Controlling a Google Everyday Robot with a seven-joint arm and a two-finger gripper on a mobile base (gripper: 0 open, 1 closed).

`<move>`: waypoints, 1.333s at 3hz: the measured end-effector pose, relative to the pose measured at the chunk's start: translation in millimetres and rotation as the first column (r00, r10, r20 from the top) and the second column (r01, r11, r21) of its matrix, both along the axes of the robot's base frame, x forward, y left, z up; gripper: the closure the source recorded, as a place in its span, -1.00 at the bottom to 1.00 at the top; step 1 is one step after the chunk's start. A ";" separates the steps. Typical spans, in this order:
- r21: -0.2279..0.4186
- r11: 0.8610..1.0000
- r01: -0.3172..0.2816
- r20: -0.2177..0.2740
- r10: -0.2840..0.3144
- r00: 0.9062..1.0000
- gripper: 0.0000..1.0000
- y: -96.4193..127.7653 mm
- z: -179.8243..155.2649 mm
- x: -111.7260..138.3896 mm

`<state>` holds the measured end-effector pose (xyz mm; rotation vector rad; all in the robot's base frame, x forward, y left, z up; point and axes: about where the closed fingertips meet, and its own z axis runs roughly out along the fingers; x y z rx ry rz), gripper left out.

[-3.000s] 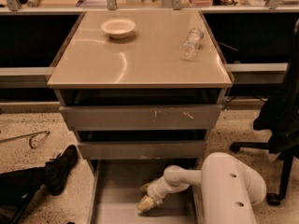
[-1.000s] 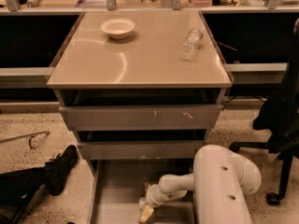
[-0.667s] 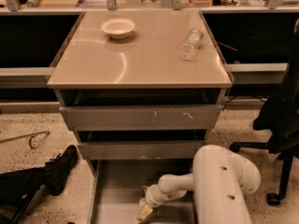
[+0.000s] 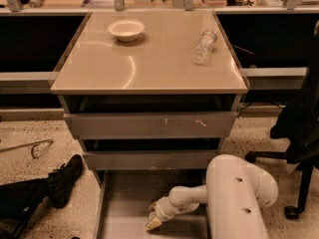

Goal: Pick 7up can from bottom drawer and place on counter

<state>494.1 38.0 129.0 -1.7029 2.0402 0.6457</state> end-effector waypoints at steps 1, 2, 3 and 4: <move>0.000 1.000 0.000 0.000 0.000 1.000 0.72 0.0 0.0 0.0; 0.000 1.000 0.000 0.000 0.000 1.000 1.00 0.0 0.0 0.0; 0.064 0.998 0.023 0.007 -0.023 1.000 1.00 -6.9 28.2 -0.9; 0.125 0.991 0.044 0.055 -0.051 0.997 1.00 -21.2 83.4 -0.5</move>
Offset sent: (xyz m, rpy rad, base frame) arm 0.0000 0.0000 0.0000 0.0000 0.0000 0.0000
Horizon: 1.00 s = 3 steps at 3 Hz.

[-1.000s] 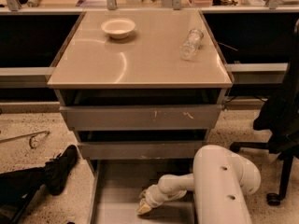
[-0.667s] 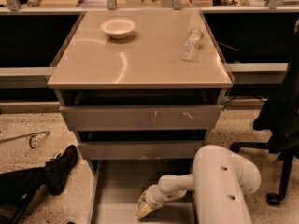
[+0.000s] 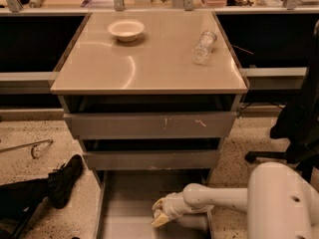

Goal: Pick 7up can from bottom drawer and place on counter

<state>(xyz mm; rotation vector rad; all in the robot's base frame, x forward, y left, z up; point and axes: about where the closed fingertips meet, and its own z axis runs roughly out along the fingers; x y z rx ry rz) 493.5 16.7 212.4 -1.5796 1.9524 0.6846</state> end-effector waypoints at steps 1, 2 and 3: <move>0.014 1.000 -0.007 0.081 0.006 0.997 1.00 -5.6 62.5 -2.4; 0.014 1.000 -0.007 0.081 0.006 0.997 1.00 -5.6 62.5 -2.4; 0.018 1.000 -0.015 0.113 0.013 0.993 1.00 -3.1 92.5 -4.5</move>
Offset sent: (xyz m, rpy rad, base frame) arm -0.0004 -0.0044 0.0491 0.0154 -0.0659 -0.0010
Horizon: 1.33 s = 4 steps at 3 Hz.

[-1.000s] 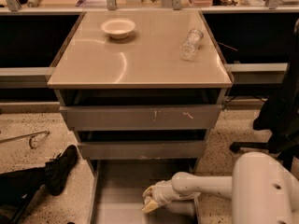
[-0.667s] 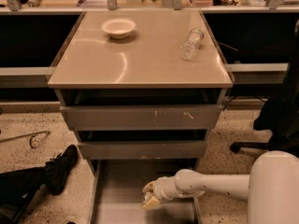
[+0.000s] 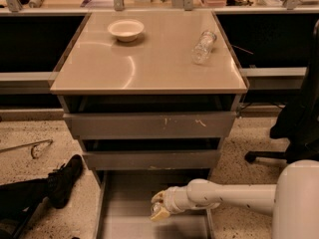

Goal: Pick 7up can from bottom drawer and place on counter

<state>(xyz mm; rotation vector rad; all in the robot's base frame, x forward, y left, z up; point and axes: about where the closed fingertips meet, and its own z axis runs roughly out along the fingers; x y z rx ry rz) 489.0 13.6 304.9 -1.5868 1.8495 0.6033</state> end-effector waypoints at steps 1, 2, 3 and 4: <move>0.026 1.000 -0.014 0.103 0.011 0.995 1.00 11.1 77.0 -7.3; 0.031 0.997 -0.072 0.191 0.064 0.979 1.00 35.8 162.5 -20.1; 0.015 0.996 -0.084 0.235 0.078 0.969 1.00 38.1 184.5 -12.7; 0.015 0.996 -0.084 0.235 0.078 0.969 1.00 38.1 184.5 -12.7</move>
Offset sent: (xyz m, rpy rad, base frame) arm -0.0269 0.0603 0.2825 0.0353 -0.3281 0.1347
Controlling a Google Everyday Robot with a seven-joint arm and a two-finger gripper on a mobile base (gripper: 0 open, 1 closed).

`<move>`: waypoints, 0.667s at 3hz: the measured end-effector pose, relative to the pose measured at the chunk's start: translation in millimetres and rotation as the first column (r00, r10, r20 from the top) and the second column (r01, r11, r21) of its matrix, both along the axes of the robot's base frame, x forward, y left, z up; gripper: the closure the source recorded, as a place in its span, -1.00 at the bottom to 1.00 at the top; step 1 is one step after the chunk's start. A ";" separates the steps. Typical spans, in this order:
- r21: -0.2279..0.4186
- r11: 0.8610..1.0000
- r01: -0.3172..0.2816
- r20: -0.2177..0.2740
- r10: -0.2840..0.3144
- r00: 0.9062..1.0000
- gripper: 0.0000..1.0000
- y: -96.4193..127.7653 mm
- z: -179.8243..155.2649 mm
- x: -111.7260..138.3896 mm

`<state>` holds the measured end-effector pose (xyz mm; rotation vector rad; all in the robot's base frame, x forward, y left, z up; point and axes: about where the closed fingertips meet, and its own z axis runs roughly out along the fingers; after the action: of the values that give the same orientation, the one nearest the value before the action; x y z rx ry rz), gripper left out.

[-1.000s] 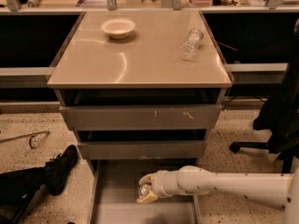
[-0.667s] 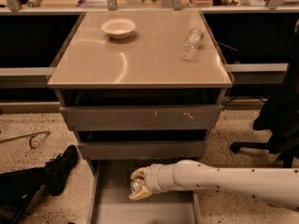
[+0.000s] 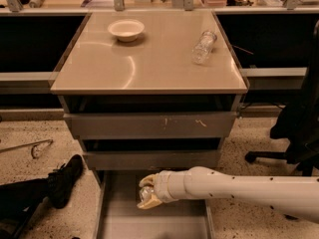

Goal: Pick 7up can from bottom drawer and place on counter

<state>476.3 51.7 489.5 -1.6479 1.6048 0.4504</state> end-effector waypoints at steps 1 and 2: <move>0.005 1.000 -0.009 0.030 0.009 1.000 1.00 6.6 19.5 1.6; 0.006 0.999 -0.044 0.099 0.043 0.994 1.00 24.4 70.0 6.8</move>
Offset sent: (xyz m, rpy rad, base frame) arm 0.0179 0.0463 0.1470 0.0044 -0.2141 0.0878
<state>483.1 76.1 559.5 -1.6757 1.4949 0.3907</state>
